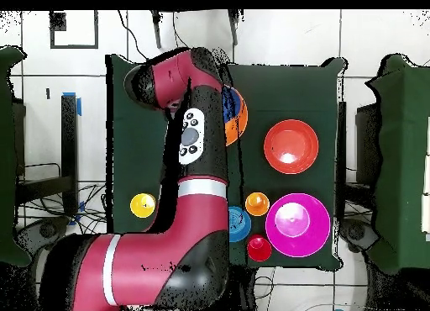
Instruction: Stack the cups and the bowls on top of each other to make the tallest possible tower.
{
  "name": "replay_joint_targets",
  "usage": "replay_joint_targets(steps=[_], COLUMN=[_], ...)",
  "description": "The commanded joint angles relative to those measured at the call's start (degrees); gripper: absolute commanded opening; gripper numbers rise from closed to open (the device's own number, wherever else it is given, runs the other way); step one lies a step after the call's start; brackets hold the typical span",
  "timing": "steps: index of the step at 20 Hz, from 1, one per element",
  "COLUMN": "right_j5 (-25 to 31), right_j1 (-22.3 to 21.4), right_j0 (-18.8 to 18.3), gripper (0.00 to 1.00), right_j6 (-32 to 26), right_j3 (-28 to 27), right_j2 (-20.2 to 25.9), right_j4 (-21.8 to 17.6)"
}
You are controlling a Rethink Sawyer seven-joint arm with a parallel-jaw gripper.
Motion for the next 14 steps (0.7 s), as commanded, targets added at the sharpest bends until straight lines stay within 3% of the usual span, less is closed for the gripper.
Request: replay_joint_targets(steps=[1,13,14], right_j5=[2.8,3.6,3.2], right_j1=[1.1,2.2,2.2], right_j0=[1.4,2.8,2.9], gripper=[0.0,0.0,1.0], right_j6=[-1.7,-0.2,0.2], right_j3=[-0.7,-2.0,-1.9], right_j2=[4.0,3.8,3.7], right_j4=[0.8,1.3,1.6])
